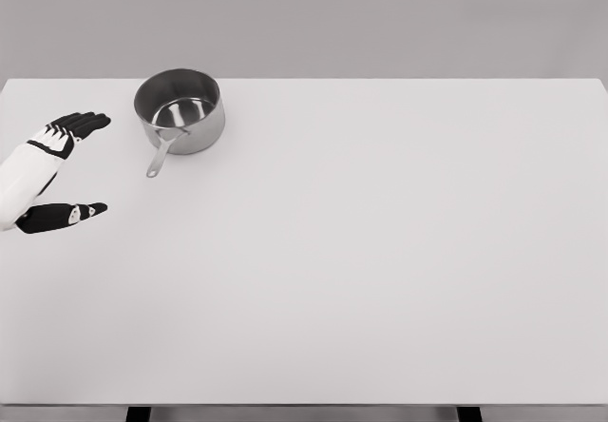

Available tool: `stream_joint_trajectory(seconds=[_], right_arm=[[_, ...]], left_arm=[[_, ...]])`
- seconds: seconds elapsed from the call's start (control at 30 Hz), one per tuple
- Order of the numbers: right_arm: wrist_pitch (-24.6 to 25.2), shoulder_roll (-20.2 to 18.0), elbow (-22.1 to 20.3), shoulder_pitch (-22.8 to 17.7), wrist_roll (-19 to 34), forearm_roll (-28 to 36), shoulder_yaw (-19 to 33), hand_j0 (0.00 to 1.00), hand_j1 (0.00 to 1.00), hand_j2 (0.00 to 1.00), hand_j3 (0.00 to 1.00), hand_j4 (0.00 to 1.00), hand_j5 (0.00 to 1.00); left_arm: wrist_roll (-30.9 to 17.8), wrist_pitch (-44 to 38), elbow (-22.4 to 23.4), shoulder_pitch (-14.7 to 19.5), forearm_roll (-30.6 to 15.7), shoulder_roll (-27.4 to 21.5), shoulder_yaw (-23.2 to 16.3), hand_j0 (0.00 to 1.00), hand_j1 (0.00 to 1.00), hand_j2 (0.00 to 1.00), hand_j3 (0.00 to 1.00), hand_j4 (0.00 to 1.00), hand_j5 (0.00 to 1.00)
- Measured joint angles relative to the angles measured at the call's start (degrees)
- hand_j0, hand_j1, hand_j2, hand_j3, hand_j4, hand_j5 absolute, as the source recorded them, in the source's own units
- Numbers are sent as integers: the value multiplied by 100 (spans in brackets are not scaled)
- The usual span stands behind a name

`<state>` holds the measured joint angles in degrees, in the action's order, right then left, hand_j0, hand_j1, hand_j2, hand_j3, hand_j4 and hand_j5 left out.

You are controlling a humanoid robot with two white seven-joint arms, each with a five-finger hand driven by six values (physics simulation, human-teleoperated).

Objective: Rotate pot handle

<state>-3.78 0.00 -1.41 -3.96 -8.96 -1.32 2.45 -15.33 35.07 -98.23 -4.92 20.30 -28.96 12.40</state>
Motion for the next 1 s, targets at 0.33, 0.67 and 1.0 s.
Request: stream_joint_trajectory(seconds=[0.33,0.67,1.0], right_arm=[[0,0,0,0,-1,0,0,100,100,100,100,100,100],[0,0,0,0,0,0,0,100,100,100,100,100,100],[0,0,0,0,-1,0,0,100,100,100,100,100,100]], left_arm=[[-1,0,-5,-9,52,21,-16,100,100,100,100,100,100],[-1805,2,-453,1494,-2,30,-27,100,100,100,100,100,100],[-1965,9,-425,2206,-44,-126,-1248,100,100,100,100,100,100]])
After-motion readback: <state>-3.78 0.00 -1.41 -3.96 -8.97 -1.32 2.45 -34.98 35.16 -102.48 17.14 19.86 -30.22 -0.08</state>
